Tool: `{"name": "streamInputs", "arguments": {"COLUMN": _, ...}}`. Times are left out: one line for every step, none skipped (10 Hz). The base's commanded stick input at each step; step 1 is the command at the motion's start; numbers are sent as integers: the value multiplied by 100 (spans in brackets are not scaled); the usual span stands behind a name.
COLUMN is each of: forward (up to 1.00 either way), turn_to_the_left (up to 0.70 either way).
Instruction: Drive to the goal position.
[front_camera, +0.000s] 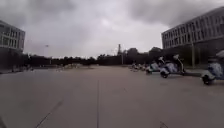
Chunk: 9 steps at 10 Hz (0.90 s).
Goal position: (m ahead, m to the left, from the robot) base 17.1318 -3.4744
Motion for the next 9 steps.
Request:
{"name": "streamInputs", "arguments": {"forward": 85, "turn_to_the_left": -3}}
{"name": "streamInputs", "arguments": {"forward": 85, "turn_to_the_left": -3}}
{"name": "streamInputs", "arguments": {"forward": 85, "turn_to_the_left": -3}}
{"name": "streamInputs", "arguments": {"forward": 85, "turn_to_the_left": -3}}
{"name": "streamInputs", "arguments": {"forward": 85, "turn_to_the_left": -3}}
{"name": "streamInputs", "arguments": {"forward": 85, "turn_to_the_left": -3}}
{"name": "streamInputs", "arguments": {"forward": 85, "turn_to_the_left": -3}}
{"name": "streamInputs", "arguments": {"forward": 85, "turn_to_the_left": -3}}
{"name": "streamInputs", "arguments": {"forward": 85, "turn_to_the_left": -3}}
